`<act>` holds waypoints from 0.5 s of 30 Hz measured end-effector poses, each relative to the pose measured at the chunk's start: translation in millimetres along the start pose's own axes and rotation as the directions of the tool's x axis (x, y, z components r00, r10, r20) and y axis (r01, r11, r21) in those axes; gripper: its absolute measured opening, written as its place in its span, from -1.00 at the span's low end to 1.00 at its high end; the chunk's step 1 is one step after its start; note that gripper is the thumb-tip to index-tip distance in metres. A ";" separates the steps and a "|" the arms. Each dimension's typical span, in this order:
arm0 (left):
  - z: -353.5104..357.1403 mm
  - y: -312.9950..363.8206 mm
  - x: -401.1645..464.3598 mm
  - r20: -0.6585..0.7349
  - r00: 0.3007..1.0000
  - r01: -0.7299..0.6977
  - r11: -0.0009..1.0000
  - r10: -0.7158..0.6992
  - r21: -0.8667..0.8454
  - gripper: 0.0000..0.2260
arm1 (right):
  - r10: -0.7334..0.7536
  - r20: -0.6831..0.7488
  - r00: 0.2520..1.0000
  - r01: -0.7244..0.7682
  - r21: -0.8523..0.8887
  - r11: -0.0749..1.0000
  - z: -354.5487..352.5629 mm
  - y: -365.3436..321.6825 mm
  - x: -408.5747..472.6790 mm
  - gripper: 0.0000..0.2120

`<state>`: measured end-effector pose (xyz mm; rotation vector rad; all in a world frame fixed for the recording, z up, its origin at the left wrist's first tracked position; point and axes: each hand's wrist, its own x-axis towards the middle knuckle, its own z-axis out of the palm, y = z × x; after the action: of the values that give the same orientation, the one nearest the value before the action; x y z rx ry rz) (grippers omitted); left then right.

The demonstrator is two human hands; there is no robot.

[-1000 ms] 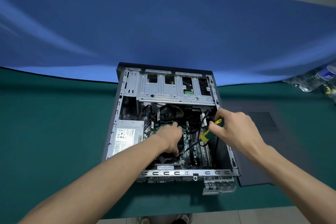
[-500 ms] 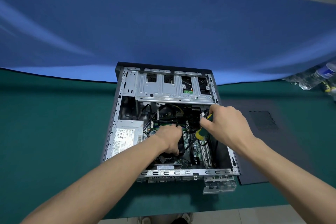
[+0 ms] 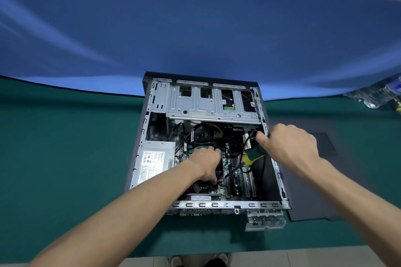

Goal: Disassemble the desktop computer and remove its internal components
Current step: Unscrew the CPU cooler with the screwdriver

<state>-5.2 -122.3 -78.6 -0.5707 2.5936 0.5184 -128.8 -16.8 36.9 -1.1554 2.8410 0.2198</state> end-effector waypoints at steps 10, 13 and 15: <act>1.7 0.5 0.4 -0.015 1.000 -0.002 1.000 0.002 0.017 -0.27 | 0.051 -0.009 0.999 -0.051 0.041 0.998 4.5 3.5 2.7 -0.60; 2.0 -0.2 1.3 -0.014 1.000 0.002 1.000 -0.001 0.014 -0.27 | 0.022 0.021 1.000 -0.023 0.044 0.999 2.1 4.4 1.9 -0.59; 2.1 -0.1 2.0 -0.008 1.000 0.004 1.000 -0.004 0.007 -0.25 | -0.058 0.030 0.998 0.057 0.018 0.998 1.0 2.3 -1.2 -0.59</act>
<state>-6.2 -122.1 -81.3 -0.5771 2.6004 0.5058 -129.5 -14.2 36.4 -1.2176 2.7738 0.2073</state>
